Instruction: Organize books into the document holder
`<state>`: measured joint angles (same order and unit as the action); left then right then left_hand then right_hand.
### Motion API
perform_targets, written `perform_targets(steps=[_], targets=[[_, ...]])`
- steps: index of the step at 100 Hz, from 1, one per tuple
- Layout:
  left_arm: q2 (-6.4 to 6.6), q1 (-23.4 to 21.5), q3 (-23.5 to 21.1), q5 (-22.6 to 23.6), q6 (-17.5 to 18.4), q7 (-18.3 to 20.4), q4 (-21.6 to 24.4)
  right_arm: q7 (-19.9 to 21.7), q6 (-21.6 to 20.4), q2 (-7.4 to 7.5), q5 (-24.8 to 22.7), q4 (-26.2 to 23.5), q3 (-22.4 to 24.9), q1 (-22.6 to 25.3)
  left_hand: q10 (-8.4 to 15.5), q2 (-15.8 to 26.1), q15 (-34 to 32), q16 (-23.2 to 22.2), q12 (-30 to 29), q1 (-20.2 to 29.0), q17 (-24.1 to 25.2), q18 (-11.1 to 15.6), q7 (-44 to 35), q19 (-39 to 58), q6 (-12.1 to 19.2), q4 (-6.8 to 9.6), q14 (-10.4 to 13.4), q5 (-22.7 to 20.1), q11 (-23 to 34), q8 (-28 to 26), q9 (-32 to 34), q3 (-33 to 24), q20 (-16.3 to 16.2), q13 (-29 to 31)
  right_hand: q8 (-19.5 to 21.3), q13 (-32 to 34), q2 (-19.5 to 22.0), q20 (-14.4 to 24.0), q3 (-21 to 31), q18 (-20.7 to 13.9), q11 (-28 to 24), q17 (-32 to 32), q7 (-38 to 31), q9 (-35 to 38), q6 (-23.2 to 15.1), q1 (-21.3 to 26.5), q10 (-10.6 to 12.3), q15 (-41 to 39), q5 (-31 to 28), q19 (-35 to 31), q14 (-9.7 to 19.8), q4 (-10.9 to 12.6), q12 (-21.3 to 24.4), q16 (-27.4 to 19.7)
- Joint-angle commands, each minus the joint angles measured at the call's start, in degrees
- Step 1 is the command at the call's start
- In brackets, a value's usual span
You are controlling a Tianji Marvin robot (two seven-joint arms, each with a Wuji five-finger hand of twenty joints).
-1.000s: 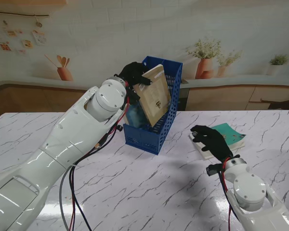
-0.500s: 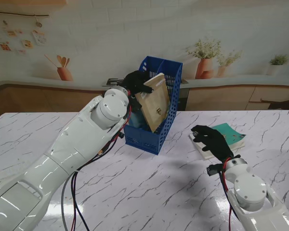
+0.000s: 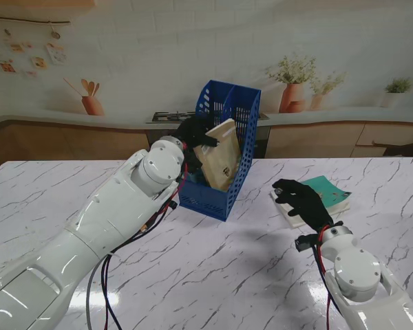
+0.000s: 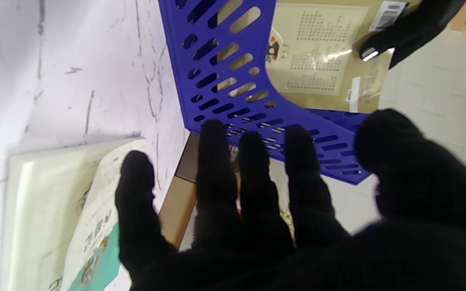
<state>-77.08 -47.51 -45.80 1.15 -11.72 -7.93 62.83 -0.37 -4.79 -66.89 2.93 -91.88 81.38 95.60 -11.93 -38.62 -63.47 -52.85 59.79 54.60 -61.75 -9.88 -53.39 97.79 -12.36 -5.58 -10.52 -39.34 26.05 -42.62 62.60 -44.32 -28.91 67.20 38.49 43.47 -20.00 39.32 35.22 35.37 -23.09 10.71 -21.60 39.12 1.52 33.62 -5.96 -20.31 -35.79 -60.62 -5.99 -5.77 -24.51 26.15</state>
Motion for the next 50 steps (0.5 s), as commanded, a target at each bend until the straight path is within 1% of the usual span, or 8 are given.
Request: perform_targets(steps=[1, 12, 18, 26, 39, 44, 46, 50], targets=[[-0.72, -0.37, 0.16, -0.92, 1.72, 0.58, -0.61, -0.13, -0.34, -0.41, 0.20, 0.01, -0.30, 0.23, 4.71, 4.24, -0.22, 1.72, -0.52, 8.65, -0.02, 15.28, -7.22, 9.08, 11.64, 1.11, 4.75, -2.30, 2.82, -2.55, 1.18, -12.98, 0.72, 5.02, 0.64, 0.75, 0.15, -0.58, -0.34, -8.66, 0.51, 0.08, -0.36, 0.84, 0.16, -0.57, 1.26, 0.87, -0.02, -0.49, 1.16, 1.91, 0.22, -0.94], [-1.01, -0.58, 0.32, -1.35, 2.24, 0.17, -1.24, -0.08, -0.30, -0.40, 0.16, 0.03, -0.28, 0.21, 4.30, 4.27, 0.57, 2.05, -1.31, 8.74, 0.13, 14.20, -6.87, 8.49, 11.27, 0.63, 4.32, -1.57, 2.15, -1.46, 0.71, -12.49, 1.46, 4.89, 0.63, 0.72, -0.09, -0.56, 0.03, -8.43, 0.66, 0.00, -0.32, 0.89, 0.16, -0.57, 1.08, 0.94, -0.02, -0.49, 0.94, 1.90, 0.21, -0.91], [-1.25, -0.66, 0.51, -1.60, 2.66, -0.14, -1.71, -0.09, -0.34, -0.39, 0.13, 0.04, -0.29, 0.20, 3.66, 4.29, 1.16, 1.92, -2.49, 9.09, 0.20, 13.11, -6.78, 8.22, 10.72, 0.21, 3.80, -1.02, 1.03, 0.98, 0.42, -11.57, 2.38, 4.71, 0.63, 0.69, -0.12, -0.56, 0.21, -8.40, 0.75, -0.02, -0.30, 0.87, 0.21, -0.66, 1.09, 0.99, -0.03, -0.49, 0.96, 1.88, 0.19, -0.90], [-1.38, -0.66, 0.82, -1.67, 3.10, -0.15, -2.14, -0.06, -0.40, -0.39, 0.15, 0.07, -0.29, 0.20, 3.14, 4.16, 1.61, 1.81, -3.86, 9.02, 0.29, 12.74, -6.52, 8.09, 10.33, -0.05, 3.36, -0.61, -0.08, 3.01, 0.27, -10.97, 2.91, 4.32, 0.63, 0.67, -0.13, -0.57, 0.35, -8.44, 0.80, -0.03, -0.26, 0.88, 0.24, -0.65, 1.16, 1.02, 0.07, -0.49, 1.02, 1.86, 0.15, -0.88], [-1.39, -0.69, 1.13, -1.59, 3.27, 0.09, -2.29, -0.07, -0.39, -0.39, 0.13, 0.07, -0.22, 0.26, 1.70, 4.73, 2.68, 1.94, -8.63, 8.71, 0.51, 11.13, -5.41, 7.16, 9.03, -0.56, 1.92, -0.15, -3.67, 10.04, 0.01, -8.66, 4.43, 3.16, 0.64, 0.51, -0.11, -0.60, 0.41, -8.75, 0.83, -0.07, -0.20, 0.64, 0.17, -0.46, 1.29, 1.11, 0.21, -0.45, 1.29, 1.82, 0.08, -0.88], [-1.33, -0.81, 1.15, -1.55, 3.33, 0.16, -2.21, -0.03, -0.34, -0.38, 0.16, 0.04, -0.19, 0.30, 0.96, 5.13, 3.83, 2.63, -11.07, 8.23, 0.68, 10.11, -4.67, 6.23, 8.32, -0.70, 0.25, -0.15, -5.28, 13.35, 0.08, -7.38, 5.39, 2.09, 0.64, 0.42, -0.03, -0.61, 0.38, -8.84, 0.80, -0.09, -0.19, 0.59, 0.19, -0.42, 1.37, 1.14, 0.26, -0.43, 1.42, 1.80, 0.06, -0.89], [-1.30, -0.87, 1.15, -1.54, 3.40, 0.20, -2.18, -0.01, -0.32, -0.38, 0.16, 0.02, -0.18, 0.31, 0.73, 5.27, 4.68, 3.37, -11.91, 7.86, 0.80, 9.37, -4.57, 5.63, 8.05, -0.75, 1.20, -0.07, -5.71, 14.68, 0.04, -6.77, 6.01, 1.92, 0.64, 0.41, 0.00, -0.61, 0.35, -8.89, 0.82, -0.09, -0.18, 0.49, 0.14, -0.45, 1.48, 1.14, 0.30, -0.43, 1.53, 1.78, 0.06, -0.89], [-1.22, -1.00, 1.13, -1.51, 3.46, 0.31, -2.06, -0.02, -0.31, -0.38, 0.17, 0.01, -0.18, 0.33, 0.46, 5.70, 6.15, 4.45, -13.06, 7.55, 1.01, 8.22, -4.36, 4.45, 7.77, -0.72, 0.67, -0.10, -6.36, 16.36, 0.01, -5.85, 7.06, 1.12, 0.66, 0.33, 0.08, -0.63, 0.25, -9.02, 0.74, -0.09, -0.19, 0.51, 0.13, -0.45, 1.48, 1.17, 0.31, -0.41, 1.63, 1.76, 0.03, -0.90]])
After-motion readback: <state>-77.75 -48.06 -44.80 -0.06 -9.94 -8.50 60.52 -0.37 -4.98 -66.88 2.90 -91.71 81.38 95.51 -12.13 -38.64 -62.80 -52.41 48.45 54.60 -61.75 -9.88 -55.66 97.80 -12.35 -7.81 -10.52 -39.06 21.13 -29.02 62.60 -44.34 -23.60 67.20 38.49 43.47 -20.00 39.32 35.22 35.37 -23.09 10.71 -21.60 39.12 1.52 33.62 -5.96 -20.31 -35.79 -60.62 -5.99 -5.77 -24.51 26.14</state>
